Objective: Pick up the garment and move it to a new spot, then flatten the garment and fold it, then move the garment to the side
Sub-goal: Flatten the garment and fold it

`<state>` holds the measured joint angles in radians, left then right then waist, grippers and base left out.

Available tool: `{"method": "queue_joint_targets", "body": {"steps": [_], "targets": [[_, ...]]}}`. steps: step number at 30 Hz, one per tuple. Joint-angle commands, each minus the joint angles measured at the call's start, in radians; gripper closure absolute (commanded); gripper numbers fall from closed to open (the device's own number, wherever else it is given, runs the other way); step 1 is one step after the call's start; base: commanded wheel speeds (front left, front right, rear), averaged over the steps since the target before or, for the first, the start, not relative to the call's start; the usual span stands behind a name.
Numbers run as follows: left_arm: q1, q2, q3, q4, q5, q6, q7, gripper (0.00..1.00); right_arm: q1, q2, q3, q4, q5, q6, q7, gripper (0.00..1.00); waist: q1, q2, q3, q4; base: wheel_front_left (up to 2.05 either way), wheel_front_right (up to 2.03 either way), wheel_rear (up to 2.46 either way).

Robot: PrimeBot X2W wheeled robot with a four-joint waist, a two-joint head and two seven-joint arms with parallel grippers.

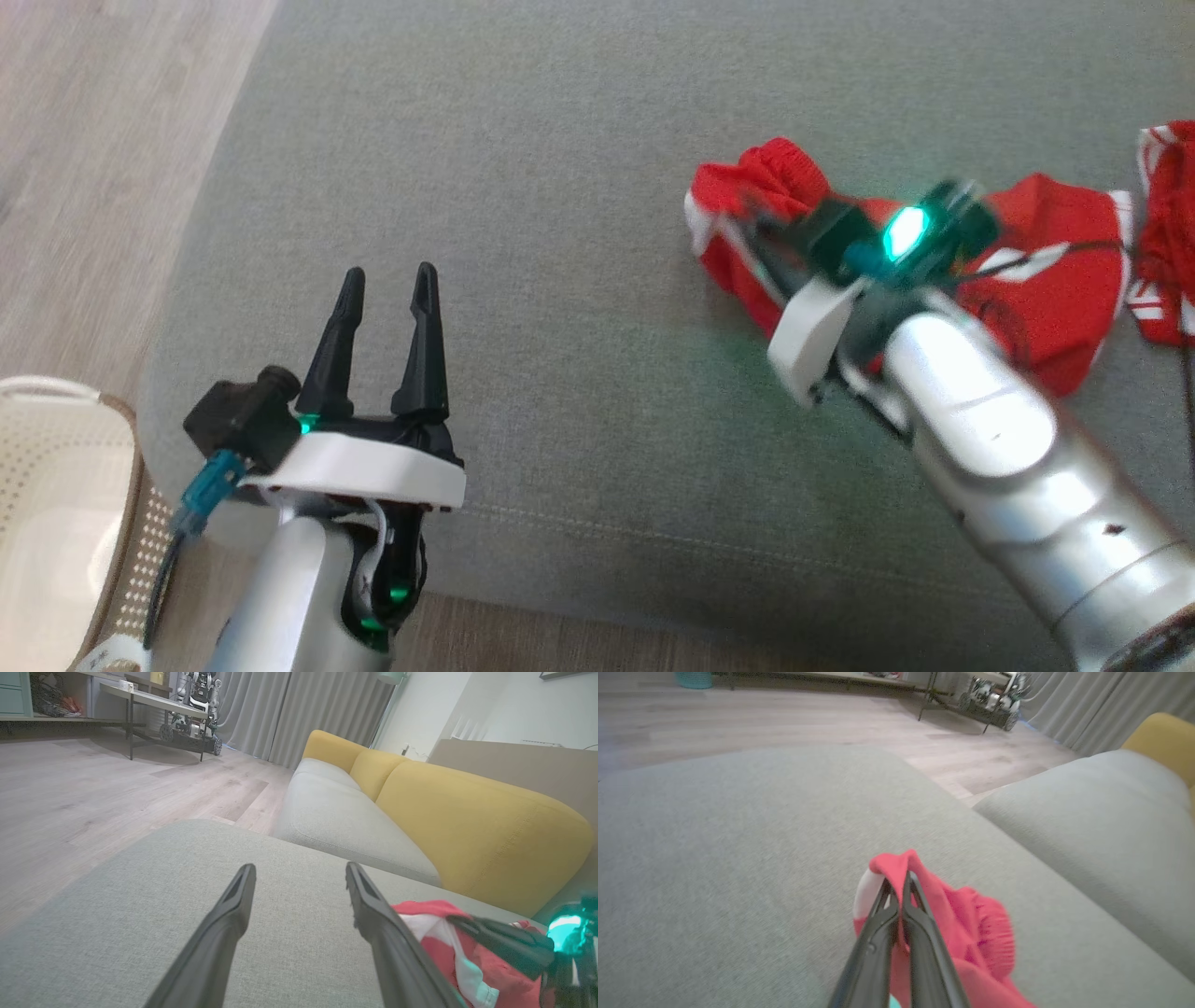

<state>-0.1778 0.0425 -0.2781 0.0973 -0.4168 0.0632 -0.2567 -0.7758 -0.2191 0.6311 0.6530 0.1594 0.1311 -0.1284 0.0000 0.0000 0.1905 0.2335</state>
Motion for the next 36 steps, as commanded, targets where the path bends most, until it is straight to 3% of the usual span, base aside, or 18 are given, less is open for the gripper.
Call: {"method": "queue_joint_targets", "body": {"steps": [1, 3, 4, 5, 11, 16, 22, 27, 32, 36], "targets": [[-0.045, 0.008, 0.03, -0.038, -0.004, 0.006, -0.005, 0.0, -0.013, 0.021, 0.021, -0.01, 0.021, 0.0, -0.019, 1.0, 0.0, 0.0, 0.012, 0.013, 0.0, 0.0, 0.0], [-0.05, 0.008, 0.031, -0.037, -0.005, 0.007, -0.005, 0.0, -0.007, 0.033, 0.067, 0.044, 0.06, 0.0, -0.038, 1.0, 0.0, 0.0, 0.019, 0.019, 0.0, 0.0, 0.0], [-0.051, 0.008, 0.035, -0.035, -0.005, 0.008, -0.005, 0.0, -0.007, 0.048, 0.096, 0.086, 0.097, 0.0, -0.059, 0.59, 0.0, 0.0, 0.022, 0.02, 0.0, 0.0, 0.0], [-0.051, 0.008, 0.037, -0.034, -0.004, 0.009, -0.005, 0.0, -0.01, 0.054, 0.108, 0.103, 0.112, 0.0, -0.068, 0.0, 0.0, 0.0, 0.024, 0.019, 0.0, 0.0, 0.0], [-0.051, 0.008, 0.048, -0.029, 0.003, 0.009, -0.005, 0.0, -0.037, 0.062, 0.153, 0.151, 0.176, 0.0, -0.101, 0.0, 0.0, 0.0, 0.019, 0.0, 0.0, 0.0, 0.0], [-0.049, 0.008, 0.072, -0.035, 0.017, 0.006, -0.005, 0.0, -0.076, 0.038, 0.083, 0.145, 0.21, 0.0, -0.126, 0.0, 0.0, 0.0, -0.011, -0.056, 0.0, 0.0, 0.0], [-0.053, 0.008, 0.1, -0.052, 0.025, 0.004, -0.005, 0.0, -0.055, 0.004, -0.062, 0.054, 0.198, 0.0, -0.133, 0.0, 0.0, 0.0, -0.016, -0.123, 0.0, 0.0, 0.0], [-0.061, 0.008, 0.108, -0.059, 0.032, -0.001, -0.005, 0.0, 0.057, -0.005, -0.23, -0.091, 0.158, 0.0, -0.133, 0.0, 0.0, 0.0, -0.015, -0.17, 0.0, 0.0, 0.0], [-0.065, 0.008, 0.116, -0.067, 0.033, 0.001, -0.005, 0.0, 0.232, 0.042, -0.389, -0.243, 0.12, 0.0, -0.133, 0.0, 0.0, 0.0, -0.015, -0.21, 0.0, 0.0, 0.0], [-0.062, 0.008, 0.118, -0.067, 0.035, -0.001, -0.005, 0.0, 0.338, 0.085, -0.451, -0.321, 0.105, 0.0, -0.133, 0.0, 0.0, 0.0, -0.015, -0.229, 0.0, 0.0, 0.0]]}}
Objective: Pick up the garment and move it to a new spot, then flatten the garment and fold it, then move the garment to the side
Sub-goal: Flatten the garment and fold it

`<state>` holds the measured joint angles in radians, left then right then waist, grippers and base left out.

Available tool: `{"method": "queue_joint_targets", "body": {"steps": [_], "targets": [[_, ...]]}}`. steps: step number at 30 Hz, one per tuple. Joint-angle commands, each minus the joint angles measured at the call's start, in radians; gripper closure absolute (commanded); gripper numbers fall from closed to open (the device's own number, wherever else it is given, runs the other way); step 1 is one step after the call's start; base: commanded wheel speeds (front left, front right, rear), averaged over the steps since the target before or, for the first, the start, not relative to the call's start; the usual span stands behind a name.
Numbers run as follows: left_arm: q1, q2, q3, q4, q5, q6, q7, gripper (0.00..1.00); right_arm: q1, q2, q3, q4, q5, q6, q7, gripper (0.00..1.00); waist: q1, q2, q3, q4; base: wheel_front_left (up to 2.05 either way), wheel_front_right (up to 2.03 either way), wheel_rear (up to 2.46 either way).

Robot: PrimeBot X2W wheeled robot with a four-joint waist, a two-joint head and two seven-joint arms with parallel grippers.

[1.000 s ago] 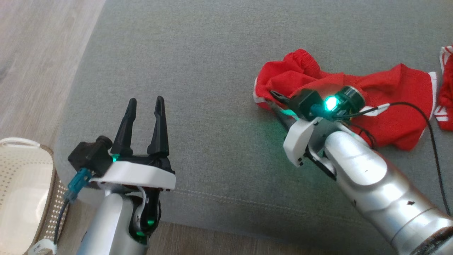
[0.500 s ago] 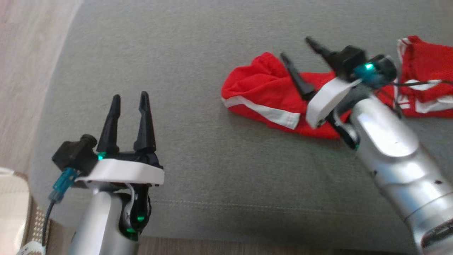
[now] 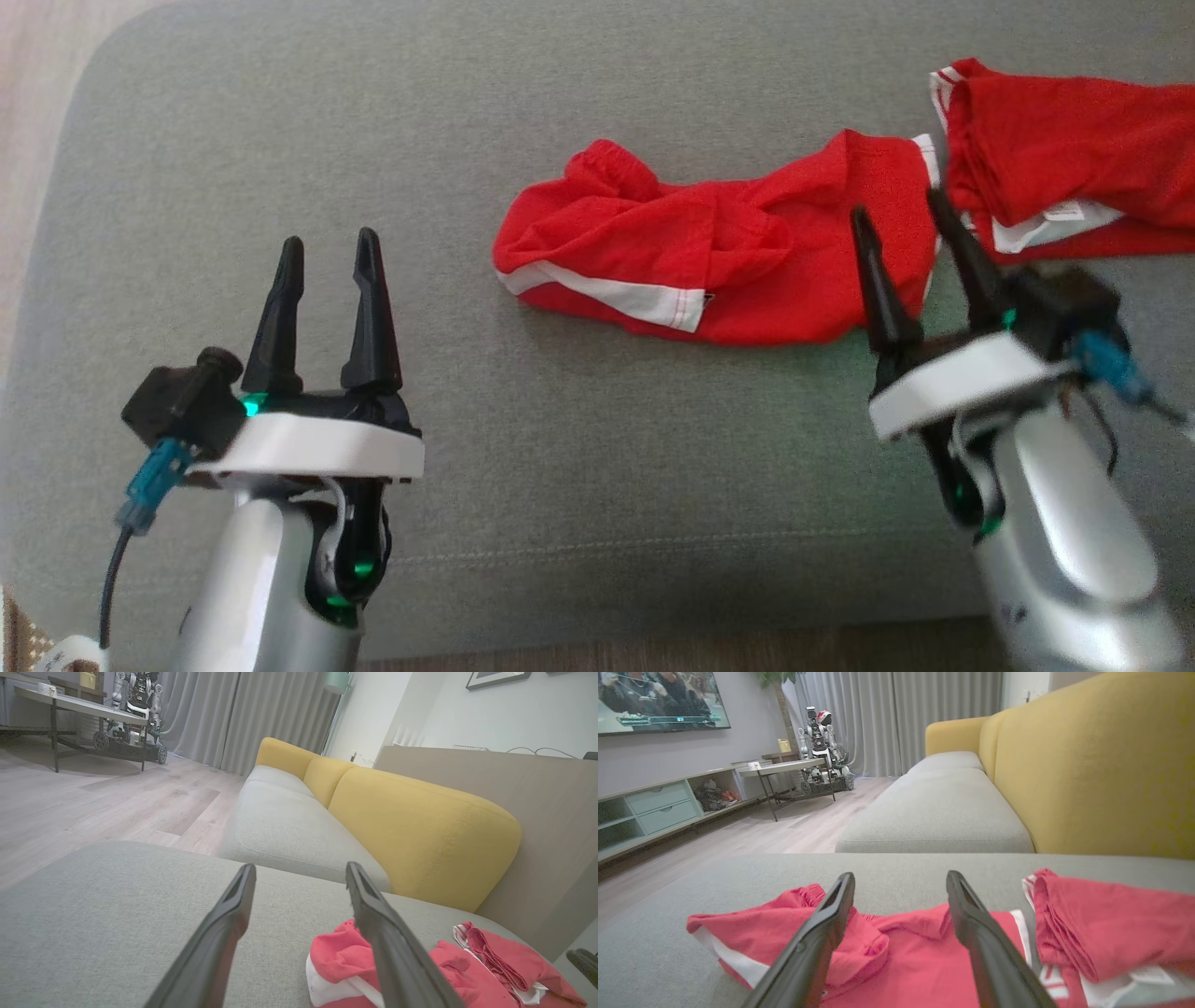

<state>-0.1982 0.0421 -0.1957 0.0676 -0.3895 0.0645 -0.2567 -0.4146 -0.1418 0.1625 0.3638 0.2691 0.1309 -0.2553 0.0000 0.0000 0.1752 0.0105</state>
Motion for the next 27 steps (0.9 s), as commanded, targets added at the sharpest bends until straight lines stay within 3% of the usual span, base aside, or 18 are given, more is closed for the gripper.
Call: {"method": "queue_joint_targets", "body": {"steps": [1, 6, 11, 20, 27], "targets": [[-0.04, 0.008, 0.035, -0.037, 0.008, -0.004, -0.005, 0.0, 0.008, 0.02, 0.0, -0.052, -0.007, 0.0, -0.006, 0.0, 0.0, 0.0, 0.0, -0.01, 0.0, 0.0, 0.0], [-0.032, 0.008, 0.03, -0.032, 0.009, -0.008, -0.005, 0.0, 0.109, 0.058, -0.036, -0.1, -0.025, 0.0, -0.006, 0.0, 0.0, 0.0, 0.008, -0.028, 0.0, 0.0, 0.0], [-0.036, 0.008, 0.024, -0.03, 0.011, -0.013, -0.005, 0.0, 0.115, 0.071, 0.0, -0.115, -0.024, 0.0, -0.005, 0.0, 0.0, 0.0, 0.019, -0.027, 0.0, 0.0, 0.0], [-0.053, 0.008, 0.001, -0.02, 0.001, -0.016, -0.005, 0.0, 0.065, 0.042, 0.173, -0.064, 0.077, 0.0, 0.063, 0.0, 0.0, 0.0, 0.063, 0.03, 0.0, 0.0, 0.0], [-0.067, 0.008, -0.017, -0.013, -0.009, -0.016, -0.005, 0.0, -0.007, 0.019, 0.24, 0.047, 0.164, 0.0, 0.094, 0.0, 0.0, 0.0, 0.1, 0.087, 0.0, 0.0, 0.0]]}}
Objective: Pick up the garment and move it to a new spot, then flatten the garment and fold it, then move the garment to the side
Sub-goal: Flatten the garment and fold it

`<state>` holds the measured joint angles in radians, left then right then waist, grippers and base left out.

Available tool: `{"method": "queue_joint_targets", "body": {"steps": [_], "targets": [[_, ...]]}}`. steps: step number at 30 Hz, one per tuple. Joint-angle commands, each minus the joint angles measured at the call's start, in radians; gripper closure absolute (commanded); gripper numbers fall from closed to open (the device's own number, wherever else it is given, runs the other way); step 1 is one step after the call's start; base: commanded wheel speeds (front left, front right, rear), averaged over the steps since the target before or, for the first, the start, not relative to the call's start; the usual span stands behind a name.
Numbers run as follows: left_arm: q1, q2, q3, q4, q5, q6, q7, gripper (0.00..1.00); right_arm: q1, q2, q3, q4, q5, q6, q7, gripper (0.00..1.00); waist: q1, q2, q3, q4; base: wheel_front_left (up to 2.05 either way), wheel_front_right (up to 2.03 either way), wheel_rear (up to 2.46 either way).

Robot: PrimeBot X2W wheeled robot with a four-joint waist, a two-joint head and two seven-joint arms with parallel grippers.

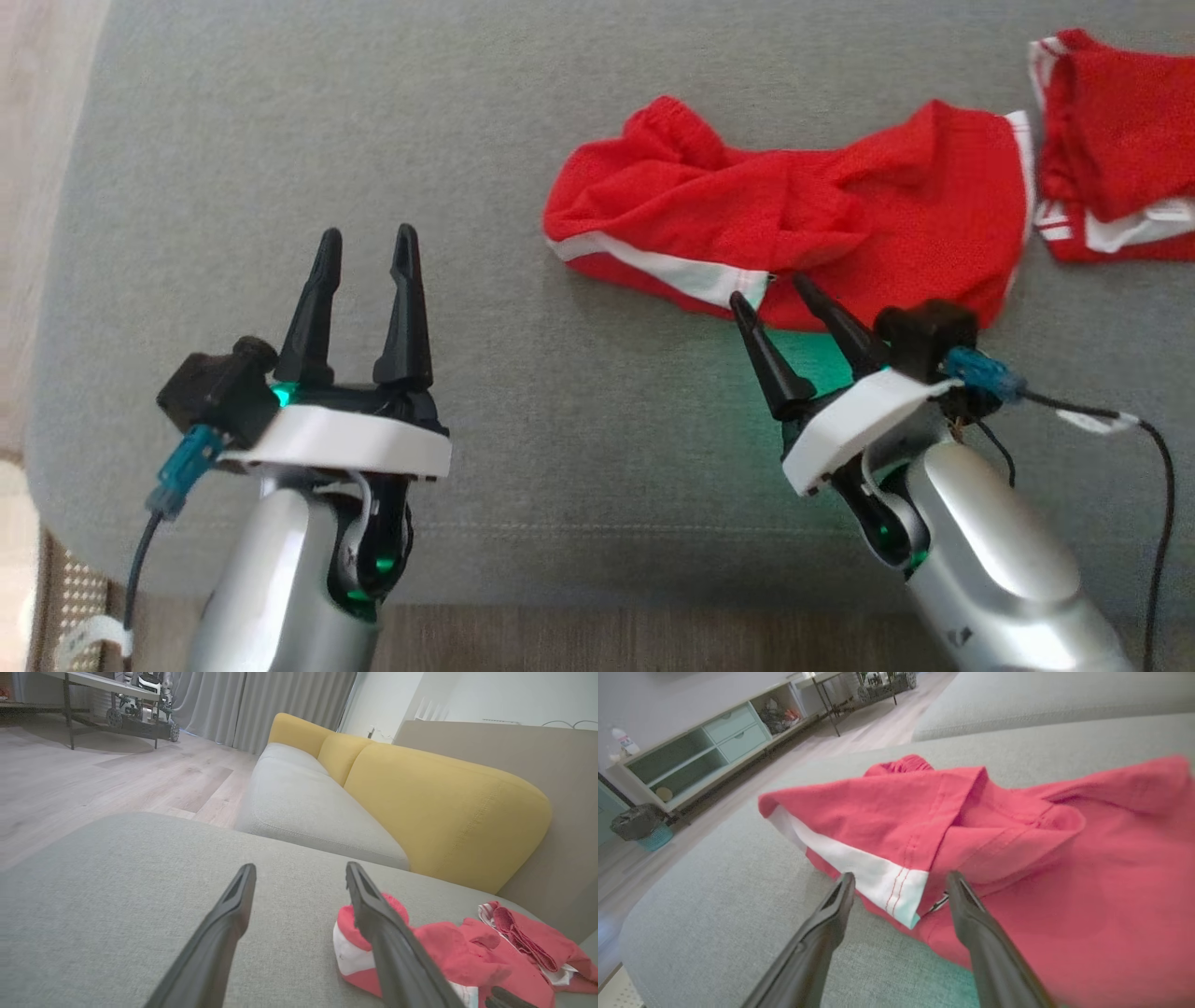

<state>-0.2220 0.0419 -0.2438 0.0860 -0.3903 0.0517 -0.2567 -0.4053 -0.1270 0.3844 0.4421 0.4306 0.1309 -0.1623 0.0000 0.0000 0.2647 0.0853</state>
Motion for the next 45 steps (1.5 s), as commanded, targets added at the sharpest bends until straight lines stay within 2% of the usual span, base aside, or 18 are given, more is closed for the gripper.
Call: {"method": "queue_joint_targets", "body": {"steps": [1, 11, 24, 25, 27, 28, 36, 41, 45], "targets": [[-0.044, 0.008, 0.029, -0.031, -0.009, -0.002, -0.005, 0.0, -0.026, 0.0, 0.026, -0.013, 0.011, 0.0, 0.004, 0.0, 0.0, 0.0, 0.013, 0.02, 0.0, 0.0, 0.0], [-0.049, 0.008, 0.024, -0.03, -0.016, 0.003, -0.005, 0.0, -0.088, -0.018, 0.077, 0.104, 0.083, 0.0, -0.001, 0.0, 0.0, 0.0, 0.023, 0.056, 0.0, 0.0, 0.0], [-0.054, 0.008, 0.023, -0.034, -0.015, 0.006, -0.005, 0.0, -0.132, -0.021, 0.149, 0.145, 0.19, 0.0, -0.014, 0.0, 0.0, 0.0, 0.034, 0.052, 0.0, 0.0, 0.0], [-0.055, 0.008, 0.022, -0.034, -0.015, 0.006, -0.005, 0.0, -0.136, -0.023, 0.157, 0.146, 0.196, 0.0, -0.016, 0.17, 0.0, 0.0, 0.035, 0.052, 0.0, 0.0, 0.0], [-0.057, 0.008, 0.022, -0.033, -0.016, 0.006, -0.005, 0.0, -0.145, -0.026, 0.171, 0.148, 0.206, 0.0, -0.02, 0.93, 0.0, 0.0, 0.037, 0.051, 0.0, 0.0, 0.0], [-0.057, 0.008, 0.022, -0.032, -0.016, 0.007, -0.005, 0.0, -0.149, -0.028, 0.178, 0.149, 0.21, 0.0, -0.023, 1.0, 0.0, 0.0, 0.038, 0.051, 0.0, 0.0, 0.0], [-0.042, 0.008, 0.04, -0.024, -0.008, 0.009, -0.005, 0.0, -0.146, -0.075, 0.188, 0.161, 0.197, 0.0, -0.057, 1.0, 0.0, 0.0, 0.002, 0.019, 0.0, 0.0, 0.0], [-0.025, 0.008, 0.062, -0.022, 0.0, 0.002, -0.005, 0.0, -0.077, -0.143, 0.102, 0.111, 0.174, 0.0, -0.056, 1.0, 0.0, 0.0, -0.042, -0.032, 0.0, 0.0, 0.0], [-0.011, 0.008, 0.078, -0.022, 0.006, -0.003, -0.005, 0.0, 0.018, -0.204, -0.006, 0.028, 0.145, 0.0, -0.005, 1.0, 0.0, 0.0, -0.07, -0.09, 0.0, 0.0, 0.0]]}}
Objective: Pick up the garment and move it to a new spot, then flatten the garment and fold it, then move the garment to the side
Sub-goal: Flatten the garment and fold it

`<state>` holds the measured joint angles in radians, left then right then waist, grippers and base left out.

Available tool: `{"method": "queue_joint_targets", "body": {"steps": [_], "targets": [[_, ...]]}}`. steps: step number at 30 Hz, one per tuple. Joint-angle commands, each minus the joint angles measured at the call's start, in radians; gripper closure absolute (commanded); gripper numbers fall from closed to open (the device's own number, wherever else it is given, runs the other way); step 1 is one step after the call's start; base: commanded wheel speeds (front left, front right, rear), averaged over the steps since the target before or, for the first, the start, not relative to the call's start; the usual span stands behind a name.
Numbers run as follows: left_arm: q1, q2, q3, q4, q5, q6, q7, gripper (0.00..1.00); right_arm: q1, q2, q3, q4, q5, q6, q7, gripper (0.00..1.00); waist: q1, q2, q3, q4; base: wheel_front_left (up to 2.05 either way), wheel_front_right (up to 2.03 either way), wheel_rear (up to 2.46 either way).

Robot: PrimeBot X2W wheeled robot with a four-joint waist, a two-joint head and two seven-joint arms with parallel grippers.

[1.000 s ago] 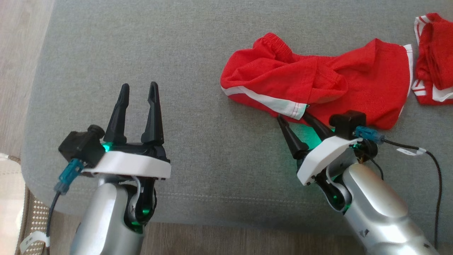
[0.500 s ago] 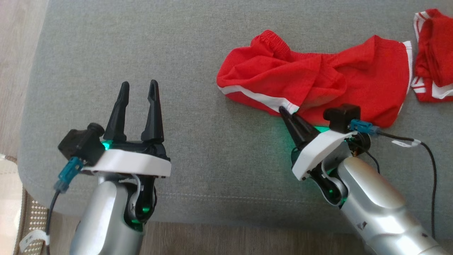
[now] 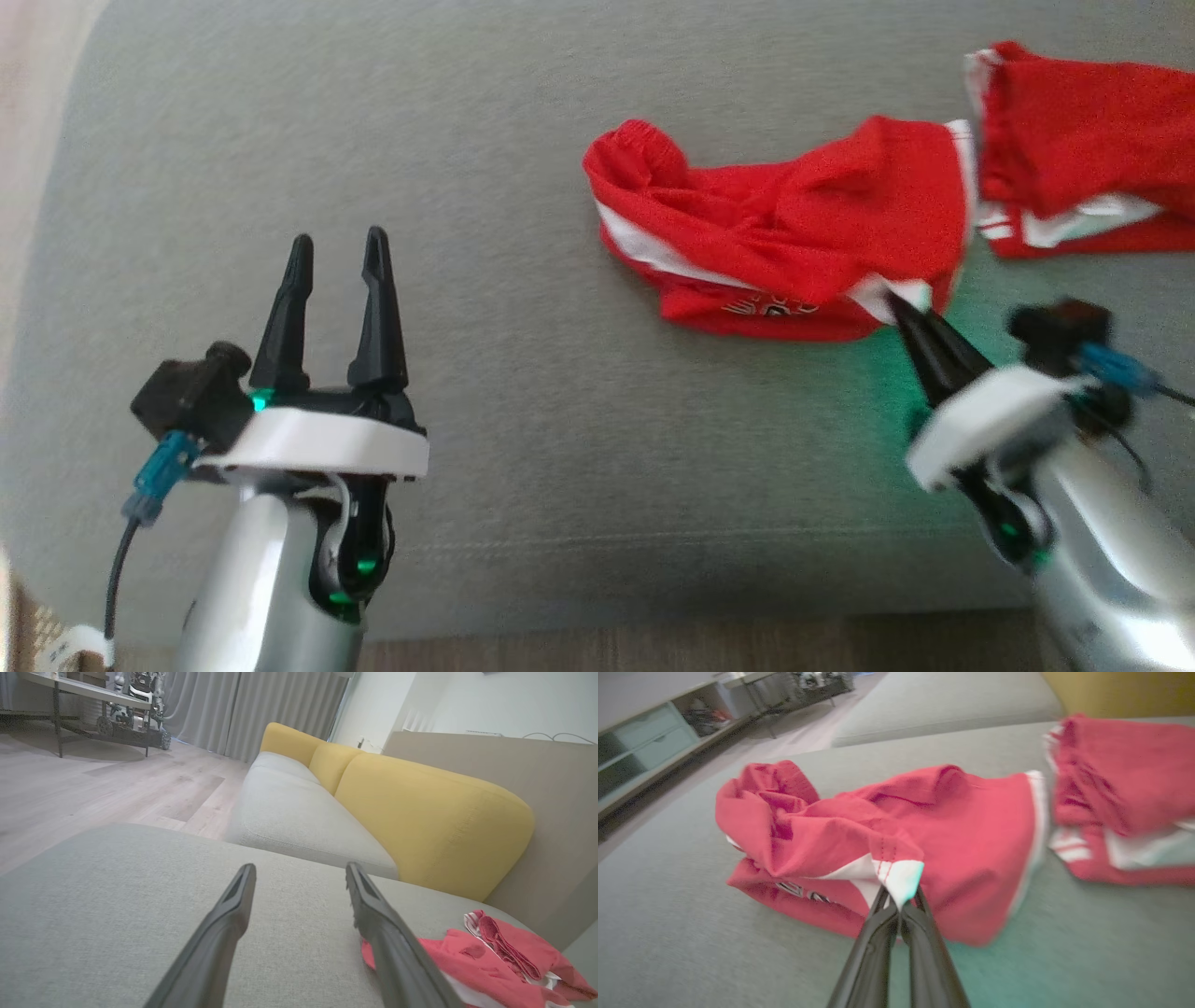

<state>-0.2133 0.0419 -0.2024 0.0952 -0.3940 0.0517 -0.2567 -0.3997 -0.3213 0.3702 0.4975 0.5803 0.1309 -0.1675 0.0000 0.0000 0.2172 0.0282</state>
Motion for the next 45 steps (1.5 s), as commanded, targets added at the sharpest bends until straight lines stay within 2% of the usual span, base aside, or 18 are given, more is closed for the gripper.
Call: {"method": "queue_joint_targets", "body": {"steps": [1, 7, 11, 14, 19, 22, 28, 39, 45], "targets": [[-0.018, 0.008, 0.038, -0.03, 0.011, -0.006, -0.005, 0.0, 0.038, -0.02, -0.02, -0.053, -0.013, 0.0, 0.02, 1.0, 0.0, 0.0, -0.026, -0.048, 0.0, 0.0, 0.0], [-0.039, 0.008, 0.027, -0.016, 0.036, -0.031, -0.005, 0.0, 0.168, -0.039, -0.194, -0.201, -0.065, 0.0, 0.136, 1.0, 0.0, 0.0, -0.023, -0.122, 0.0, 0.0, 0.0], [-0.076, 0.008, -0.008, 0.009, 0.066, -0.065, -0.005, 0.0, 0.22, -0.002, -0.306, -0.249, -0.121, 0.0, 0.205, 1.0, 0.0, 0.0, -0.008, -0.161, 0.0, 0.0, 0.0], [-0.116, 0.008, -0.048, 0.039, 0.094, -0.097, -0.005, 0.0, 0.228, 0.036, -0.346, -0.285, -0.167, 0.0, 0.234, 1.0, 0.0, 0.0, 0.014, -0.192, 0.0, 0.0, 0.0], [-0.19, 0.01, -0.13, 0.145, 0.15, -0.151, -0.005, 0.0, 0.209, 0.086, -0.342, -0.323, -0.185, 0.0, 0.253, 1.0, 0.0, 0.0, 0.046, -0.227, 0.0, 0.0, 0.0], [-0.253, 0.041, -0.197, 0.244, 0.203, -0.171, -0.005, 0.0, 0.181, 0.113, -0.323, -0.329, -0.189, 0.0, 0.255, 1.0, 0.0, 0.0, 0.068, -0.249, 0.0, 0.0, 0.0], [-0.354, 0.115, -0.278, 0.378, 0.219, -0.181, -0.005, 0.0, 0.146, 0.129, -0.309, -0.313, -0.194, 0.0, 0.236, 1.0, 0.0, 0.0, 0.093, -0.261, 0.0, 0.0, 0.0], [-0.529, 0.214, -0.562, 0.502, 0.087, -0.182, -0.005, 0.0, 0.121, 0.127, -0.304, -0.289, -0.193, 0.0, 0.217, 1.0, 0.0, 0.0, 0.12, -0.261, 0.0, 0.0, 0.0], [-0.595, 0.23, -0.639, 0.548, 0.029, -0.182, -0.005, 0.0, 0.112, 0.128, -0.302, -0.281, -0.193, 0.0, 0.209, 1.0, 0.0, 0.0, 0.125, -0.262, 0.0, 0.0, 0.0]]}}
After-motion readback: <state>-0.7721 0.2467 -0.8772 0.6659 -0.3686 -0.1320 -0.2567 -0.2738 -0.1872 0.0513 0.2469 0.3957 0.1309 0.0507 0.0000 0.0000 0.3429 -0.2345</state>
